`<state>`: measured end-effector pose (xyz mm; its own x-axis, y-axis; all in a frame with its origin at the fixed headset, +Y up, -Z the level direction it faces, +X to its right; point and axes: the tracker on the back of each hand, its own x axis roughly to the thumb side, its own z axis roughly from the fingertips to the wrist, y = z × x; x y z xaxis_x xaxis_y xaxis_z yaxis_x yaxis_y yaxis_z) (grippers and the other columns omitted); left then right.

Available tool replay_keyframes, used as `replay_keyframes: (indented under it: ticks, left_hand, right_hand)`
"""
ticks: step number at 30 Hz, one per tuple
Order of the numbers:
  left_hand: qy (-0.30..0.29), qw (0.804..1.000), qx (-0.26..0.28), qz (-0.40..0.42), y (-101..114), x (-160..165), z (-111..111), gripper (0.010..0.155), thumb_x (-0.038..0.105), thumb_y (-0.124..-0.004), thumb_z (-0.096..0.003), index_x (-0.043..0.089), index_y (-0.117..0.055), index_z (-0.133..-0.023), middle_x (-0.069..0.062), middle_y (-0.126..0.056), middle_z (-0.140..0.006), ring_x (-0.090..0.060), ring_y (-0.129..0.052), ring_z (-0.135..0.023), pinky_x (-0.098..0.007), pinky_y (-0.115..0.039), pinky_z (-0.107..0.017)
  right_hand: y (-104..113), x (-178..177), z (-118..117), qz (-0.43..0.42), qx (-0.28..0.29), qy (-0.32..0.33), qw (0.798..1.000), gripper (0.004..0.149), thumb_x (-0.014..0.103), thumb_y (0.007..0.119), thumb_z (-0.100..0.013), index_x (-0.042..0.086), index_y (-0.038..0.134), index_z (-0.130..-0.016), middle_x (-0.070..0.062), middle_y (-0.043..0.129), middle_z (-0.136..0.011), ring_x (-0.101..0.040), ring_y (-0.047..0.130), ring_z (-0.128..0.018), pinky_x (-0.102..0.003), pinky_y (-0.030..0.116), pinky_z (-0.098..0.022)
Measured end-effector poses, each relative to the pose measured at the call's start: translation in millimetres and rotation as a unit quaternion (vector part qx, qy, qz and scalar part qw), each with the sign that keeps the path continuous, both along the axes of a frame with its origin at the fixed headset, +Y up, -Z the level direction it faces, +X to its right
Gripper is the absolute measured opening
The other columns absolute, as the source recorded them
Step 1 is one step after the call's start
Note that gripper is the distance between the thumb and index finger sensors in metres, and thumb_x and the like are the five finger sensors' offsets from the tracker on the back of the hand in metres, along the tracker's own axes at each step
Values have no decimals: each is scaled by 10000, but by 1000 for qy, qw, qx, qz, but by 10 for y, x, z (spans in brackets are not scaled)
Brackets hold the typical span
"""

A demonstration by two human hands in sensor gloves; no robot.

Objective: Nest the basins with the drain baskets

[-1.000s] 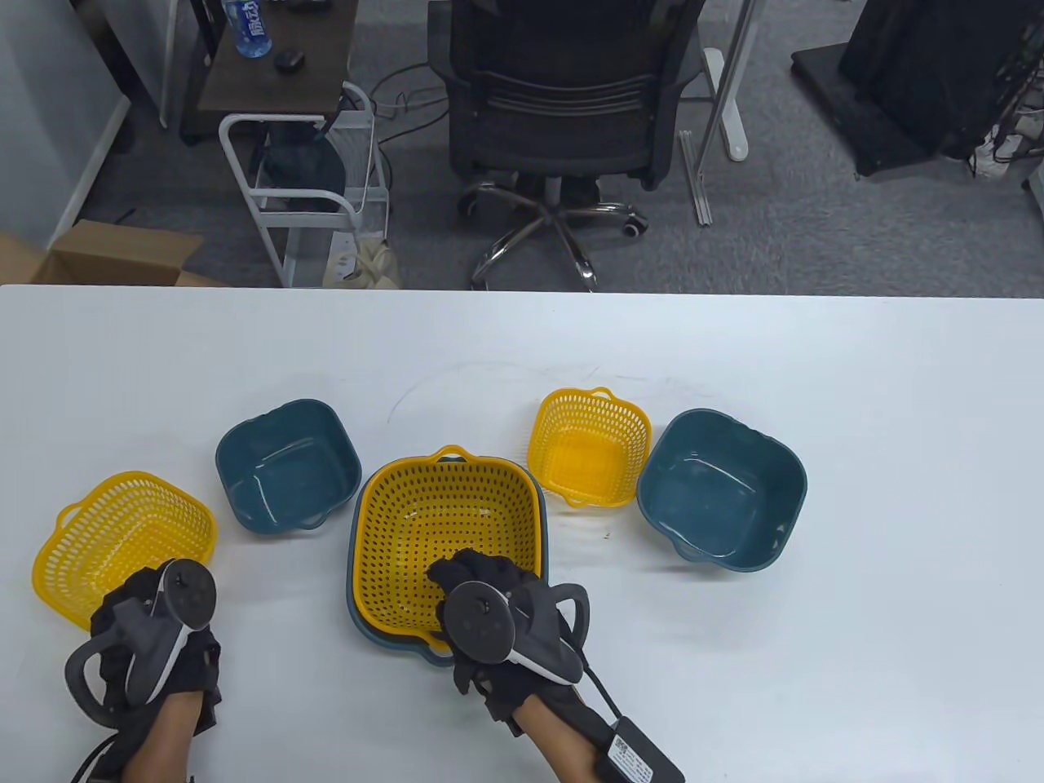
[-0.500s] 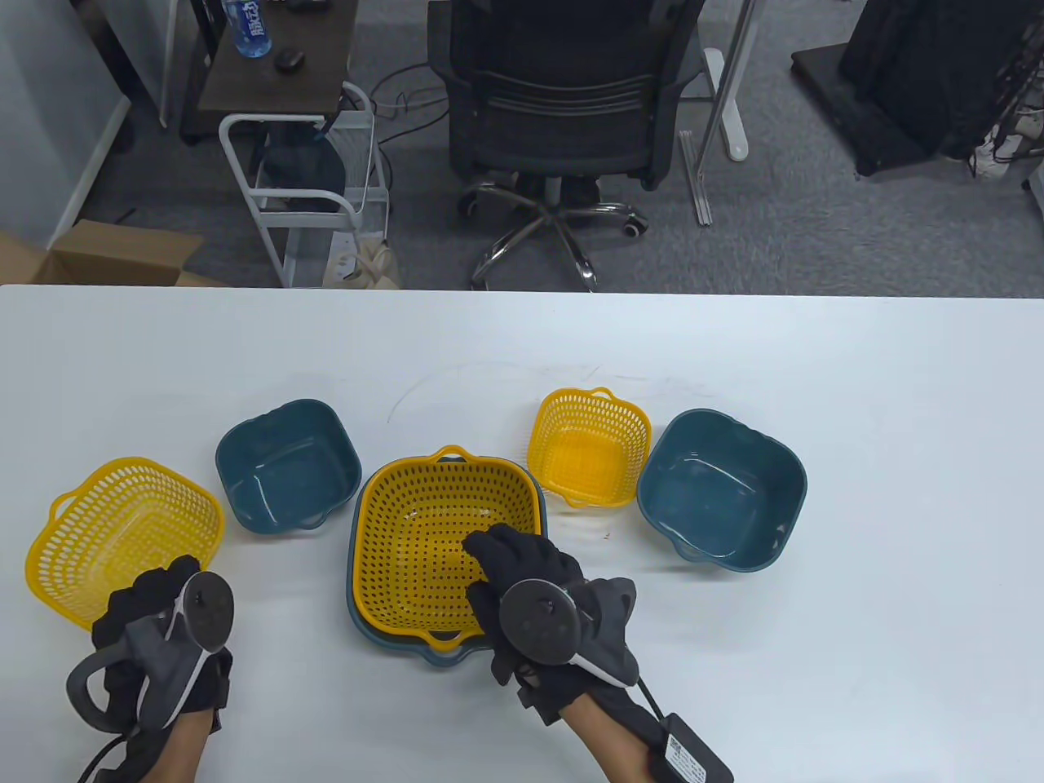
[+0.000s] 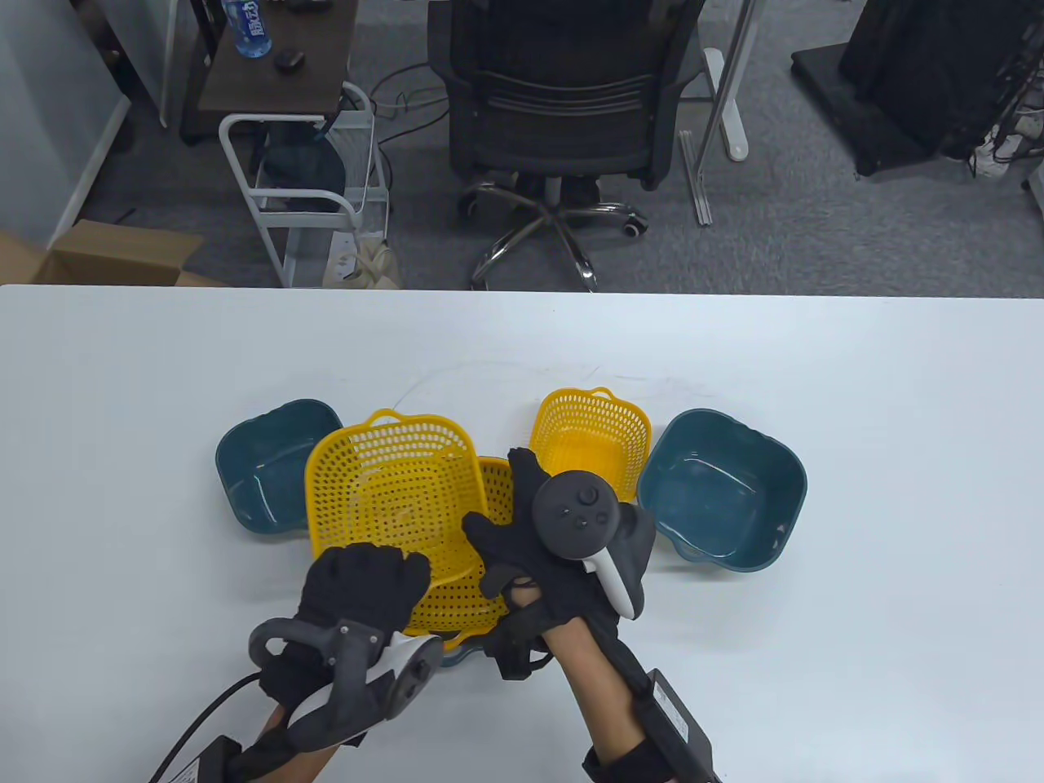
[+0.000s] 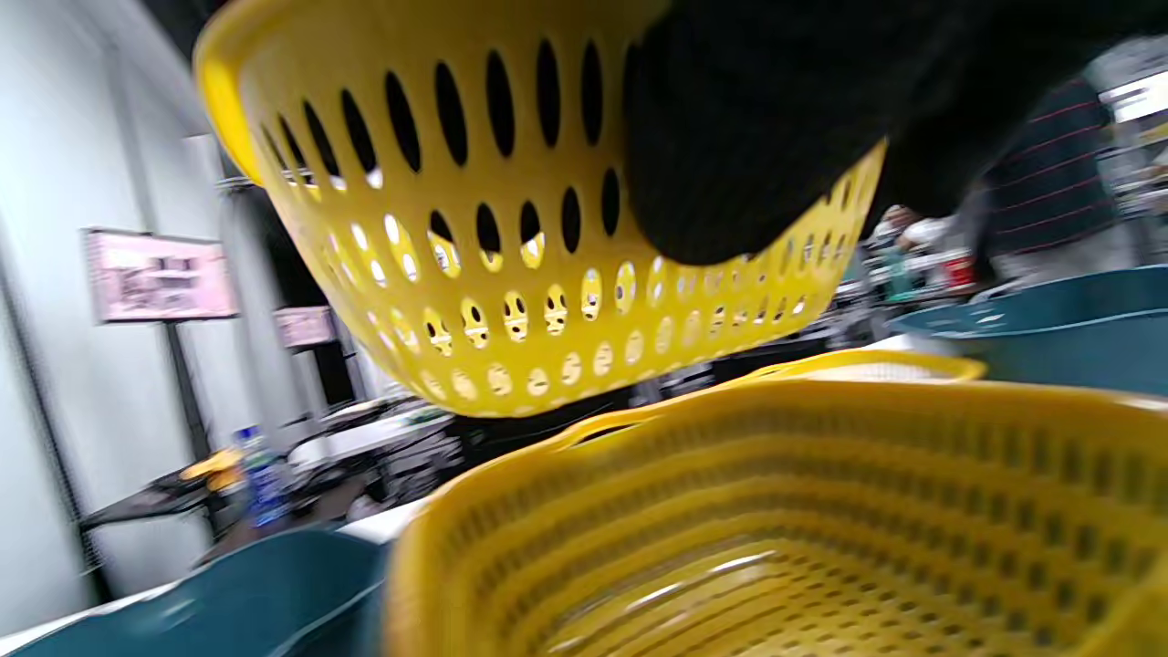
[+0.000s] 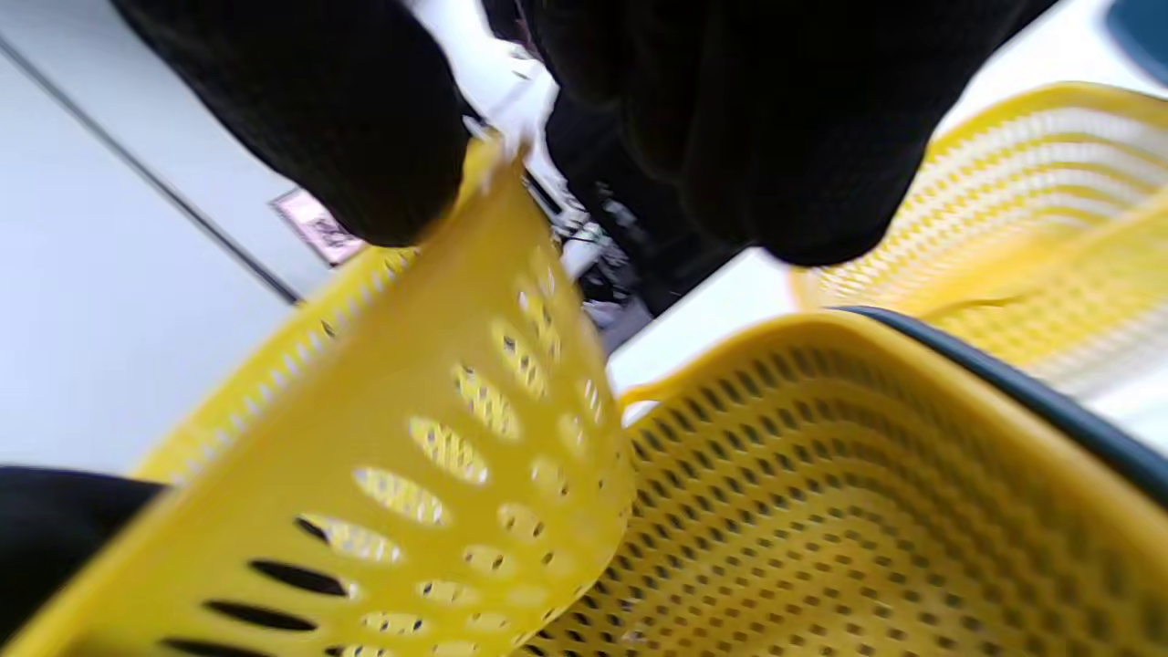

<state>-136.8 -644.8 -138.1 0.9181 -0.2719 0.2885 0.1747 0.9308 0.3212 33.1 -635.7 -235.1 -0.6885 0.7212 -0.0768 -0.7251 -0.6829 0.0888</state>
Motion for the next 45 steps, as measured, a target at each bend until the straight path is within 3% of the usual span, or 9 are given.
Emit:
replay_keyframes:
  ticks: [7,8,10,13,16,21,25,35,45]
  left_hand:
    - [-52,999,11,-8,-41,306,-25,586,129,-1013,-431,366,-793,-919,82,-904,-936,-266,-899,-877,-507,-708,-719]
    - [-64,998,14,4,-35,309,-14,590,463,-929,-414,353,-748,-965,59,-844,-1009,-296,-827,-949,-535,-658,-746]
    - [-83,995,51,34,8,264,52,725,554,-906,-384,347,-660,-1033,25,-721,-1120,-346,-696,-1050,-569,-583,-782]
    - [-85,989,102,61,64,64,130,785,617,-859,-374,343,-610,-1067,6,-663,-1162,-365,-646,-1077,-580,-560,-788]
    - [-44,995,72,62,-24,-232,82,782,622,-838,-389,338,-598,-1077,-17,-640,-1176,-382,-619,-1089,-589,-544,-791]
    - [34,997,21,70,-390,-839,-62,757,618,-812,-411,317,-611,-1076,-41,-647,-1172,-406,-619,-1079,-601,-547,-777]
    - [67,994,-16,83,-616,-1121,-103,756,618,-800,-422,299,-606,-1081,-59,-641,-1172,-422,-605,-1077,-609,-543,-770]
    - [77,992,-31,99,-673,-1172,-126,757,619,-788,-426,293,-600,-1083,-68,-634,-1172,-426,-603,-1073,-608,-547,-765]
    - [78,991,-36,102,-700,-1196,-75,759,620,-785,-427,290,-596,-1084,-71,-630,-1173,-430,-594,-1076,-610,-548,-762]
  right_hand:
    - [-149,313,-77,16,-11,-87,996,622,163,913,-415,3,645,-953,-218,818,-851,-361,1005,-616,-318,1044,-356]
    - [-153,346,-82,15,-14,-92,996,617,162,914,-414,4,652,-950,-216,825,-847,-357,1008,-610,-314,1045,-348]
    - [-141,463,-106,14,-12,-108,994,616,159,913,-414,3,653,-950,-217,824,-847,-360,1006,-612,-319,1041,-348]
    - [-106,773,-170,21,-12,-149,989,616,162,912,-415,6,652,-952,-215,823,-850,-360,1005,-614,-318,1038,-352]
    - [-90,1186,-218,37,-12,-207,977,615,161,912,-416,4,653,-952,-217,823,-849,-361,1004,-614,-319,1038,-352]
    - [-156,1919,-226,52,-23,-311,949,618,160,914,-416,3,652,-954,-220,822,-851,-364,1004,-617,-322,1036,-358]
    - [-255,2245,-262,101,-41,-353,929,627,175,915,-419,6,643,-959,-217,818,-859,-360,1005,-625,-311,1037,-369]
    - [-479,2366,-393,153,-66,-365,916,628,177,913,-423,9,641,-963,-220,811,-868,-366,999,-637,-315,1028,-379]
    - [-463,2206,-445,233,-63,-344,907,675,220,908,-435,6,596,-993,-240,759,-915,-409,940,-696,-364,977,-420]
